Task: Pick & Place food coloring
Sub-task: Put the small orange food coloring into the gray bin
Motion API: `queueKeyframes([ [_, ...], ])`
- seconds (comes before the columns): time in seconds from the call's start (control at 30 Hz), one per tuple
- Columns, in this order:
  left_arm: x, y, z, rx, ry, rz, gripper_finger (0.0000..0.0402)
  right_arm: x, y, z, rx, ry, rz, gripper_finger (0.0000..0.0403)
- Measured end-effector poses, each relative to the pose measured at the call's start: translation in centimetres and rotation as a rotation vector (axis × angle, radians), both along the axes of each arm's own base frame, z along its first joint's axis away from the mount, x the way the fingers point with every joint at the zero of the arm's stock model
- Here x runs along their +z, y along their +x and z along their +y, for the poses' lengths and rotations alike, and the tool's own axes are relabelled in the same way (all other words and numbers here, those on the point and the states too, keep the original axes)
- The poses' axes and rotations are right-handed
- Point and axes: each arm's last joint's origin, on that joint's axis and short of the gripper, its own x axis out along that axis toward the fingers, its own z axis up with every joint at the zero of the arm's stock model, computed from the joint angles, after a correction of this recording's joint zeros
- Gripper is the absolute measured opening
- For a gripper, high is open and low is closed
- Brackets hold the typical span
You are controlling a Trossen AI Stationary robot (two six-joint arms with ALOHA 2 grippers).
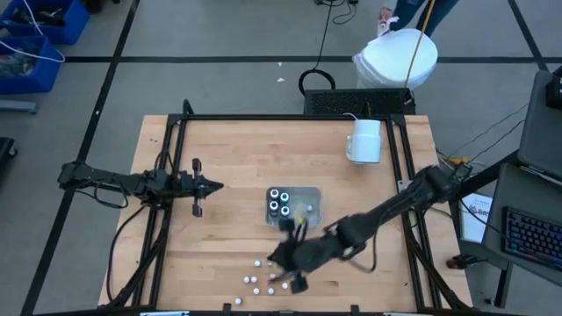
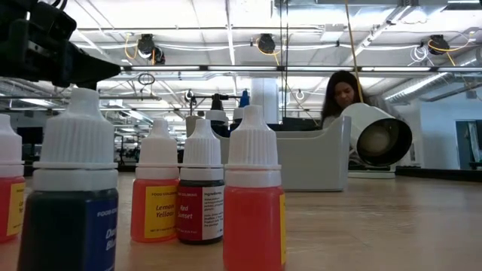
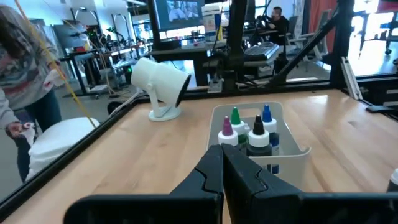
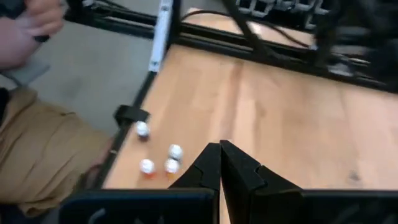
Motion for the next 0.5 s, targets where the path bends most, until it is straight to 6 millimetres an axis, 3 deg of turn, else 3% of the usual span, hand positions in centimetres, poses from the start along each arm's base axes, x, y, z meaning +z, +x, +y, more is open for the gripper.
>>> queueKeyframes([
  [0.3, 0.0, 0.0, 0.0, 0.0, -0.003, -0.001, 0.0006, -0.2, 2.3, 6.3, -0.048, 0.063, 0.04, 0.0],
  [0.4, 0.1, 0.0, 0.0, 0.001, -0.023, -0.007, 0.0006, -1.7, 3.0, 7.8, 0.013, 0.153, 0.087, 0.0],
  [0.5, 0.1, 0.0, 0.0, 0.001, -0.042, -0.011, 0.0006, -4.7, 3.7, 8.9, 0.098, 0.161, 0.167, 0.0],
])
